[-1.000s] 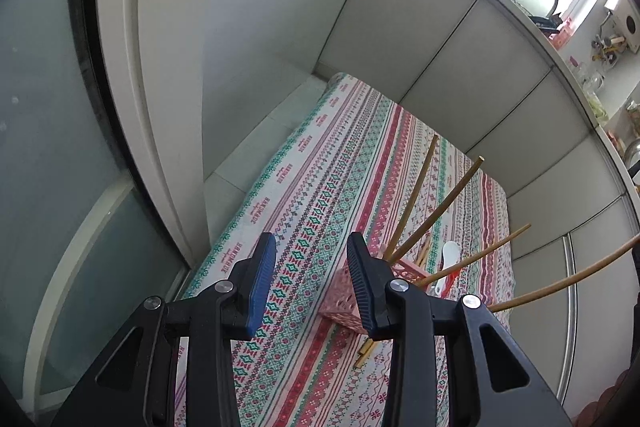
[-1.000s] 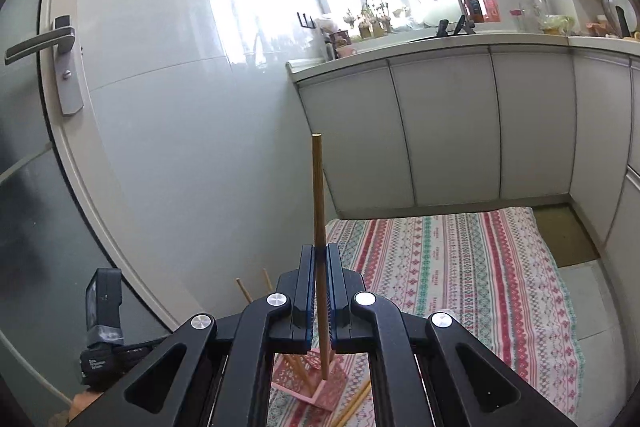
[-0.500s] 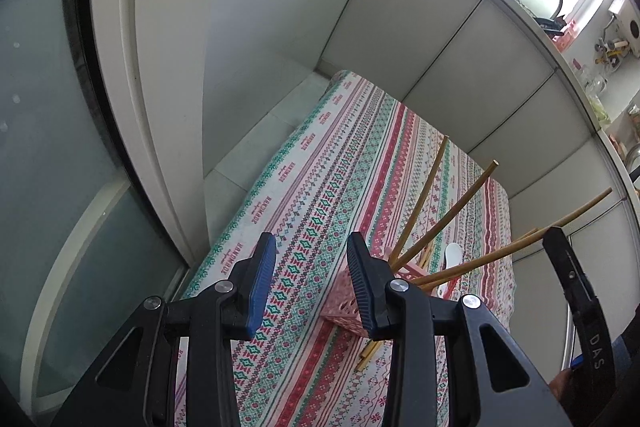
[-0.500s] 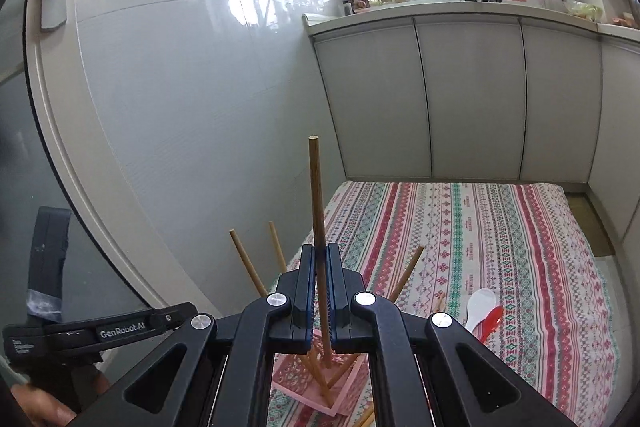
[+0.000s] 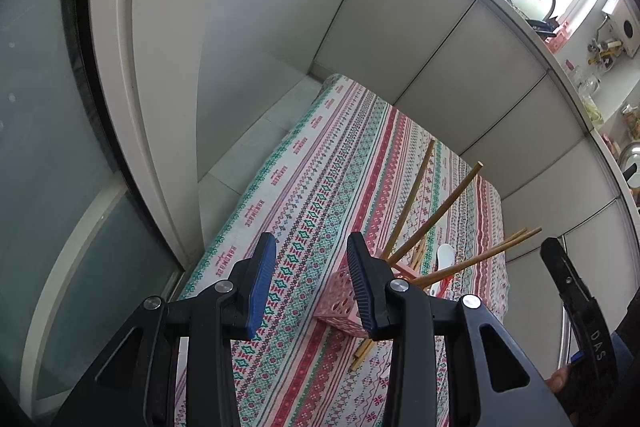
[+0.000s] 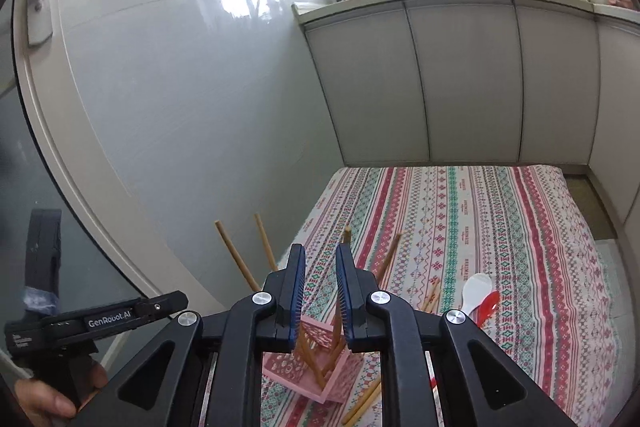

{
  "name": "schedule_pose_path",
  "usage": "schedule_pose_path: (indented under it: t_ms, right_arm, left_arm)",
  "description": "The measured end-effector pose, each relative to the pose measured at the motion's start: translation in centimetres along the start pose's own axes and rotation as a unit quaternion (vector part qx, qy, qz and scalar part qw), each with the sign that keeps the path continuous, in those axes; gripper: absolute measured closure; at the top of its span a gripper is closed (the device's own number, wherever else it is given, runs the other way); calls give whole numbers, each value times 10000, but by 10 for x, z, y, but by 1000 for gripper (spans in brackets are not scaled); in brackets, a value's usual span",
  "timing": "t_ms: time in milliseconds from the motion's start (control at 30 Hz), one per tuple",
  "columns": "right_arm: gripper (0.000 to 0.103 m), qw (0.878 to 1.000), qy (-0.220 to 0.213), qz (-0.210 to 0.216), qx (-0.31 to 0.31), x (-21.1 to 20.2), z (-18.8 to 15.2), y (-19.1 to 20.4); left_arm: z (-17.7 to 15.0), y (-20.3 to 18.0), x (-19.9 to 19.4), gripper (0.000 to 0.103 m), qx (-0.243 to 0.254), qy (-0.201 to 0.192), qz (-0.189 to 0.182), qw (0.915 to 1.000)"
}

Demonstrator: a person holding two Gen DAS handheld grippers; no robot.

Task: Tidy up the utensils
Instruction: 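Lower the chopstick into the pink basket with the right tool and release, then lower the left tool to the loose chopsticks and grasp one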

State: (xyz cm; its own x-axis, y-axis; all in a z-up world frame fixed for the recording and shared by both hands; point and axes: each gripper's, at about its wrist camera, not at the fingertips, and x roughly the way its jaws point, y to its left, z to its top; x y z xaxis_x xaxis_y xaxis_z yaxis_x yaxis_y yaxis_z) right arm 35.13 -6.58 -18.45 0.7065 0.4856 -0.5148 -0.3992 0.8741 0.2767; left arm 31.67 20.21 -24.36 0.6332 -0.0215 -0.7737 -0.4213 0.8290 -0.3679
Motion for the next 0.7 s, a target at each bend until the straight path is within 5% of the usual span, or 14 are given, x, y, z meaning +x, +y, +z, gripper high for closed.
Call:
schedule_pose_path:
  t_ms: [200, 333, 533, 700]
  right_arm:
    - [87, 9968, -212, -192, 741, -41, 8, -61]
    - [87, 9906, -81, -382, 1311, -54, 5, -108]
    - [87, 9778, 344, -498, 2008, -56, -11, -162]
    - [87, 9646, 708, -733, 2433, -52, -29, -195]
  left_arm:
    - [-7, -20, -25, 64, 377, -220, -251, 9987]
    - [-25, -56, -54, 64, 1059, -606, -547, 9910]
    - [-88, -138, -92, 64, 2694, -1187, -958, 9509]
    - [-143, -189, -60, 64, 3524, -714, -653, 9308]
